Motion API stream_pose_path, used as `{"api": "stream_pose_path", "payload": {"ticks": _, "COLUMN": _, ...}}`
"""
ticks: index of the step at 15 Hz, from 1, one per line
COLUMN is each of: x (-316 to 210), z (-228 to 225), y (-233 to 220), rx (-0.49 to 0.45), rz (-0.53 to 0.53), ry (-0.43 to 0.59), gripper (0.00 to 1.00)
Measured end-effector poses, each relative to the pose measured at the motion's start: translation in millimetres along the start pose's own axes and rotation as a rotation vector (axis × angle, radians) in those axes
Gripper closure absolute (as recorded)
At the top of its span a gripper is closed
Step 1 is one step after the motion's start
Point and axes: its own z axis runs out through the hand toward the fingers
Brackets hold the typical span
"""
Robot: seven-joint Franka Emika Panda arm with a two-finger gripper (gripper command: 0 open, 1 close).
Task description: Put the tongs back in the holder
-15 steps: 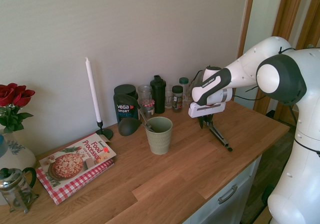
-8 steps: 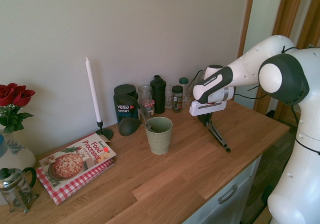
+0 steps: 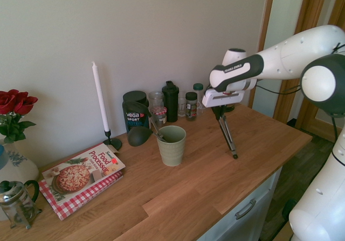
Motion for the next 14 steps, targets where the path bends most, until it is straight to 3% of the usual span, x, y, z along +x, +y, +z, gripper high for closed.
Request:
{"api": "stream_pose_path", "payload": {"ticks": 4, "x": -35.5, "z": -112.4, "y": -45.9, "rx": 0.094, "rz": -0.108, "ry": 0.023, "gripper": 1.0}}
{"api": "stream_pose_path", "payload": {"ticks": 9, "x": -88.5, "z": -200.8, "y": -97.0, "rx": 0.178, "rz": -0.197, "ry": 0.065, "gripper": 1.0}}
{"api": "stream_pose_path", "payload": {"ticks": 12, "x": -135.3, "z": -225.1, "y": -126.5, "rx": 0.198, "rz": -0.243, "ry": 0.064, "gripper": 1.0}}
{"api": "stream_pose_path", "payload": {"ticks": 14, "x": -160.6, "z": -211.1, "y": -140.3, "rx": 0.173, "rz": -0.26, "ry": 0.055, "gripper": 1.0}}
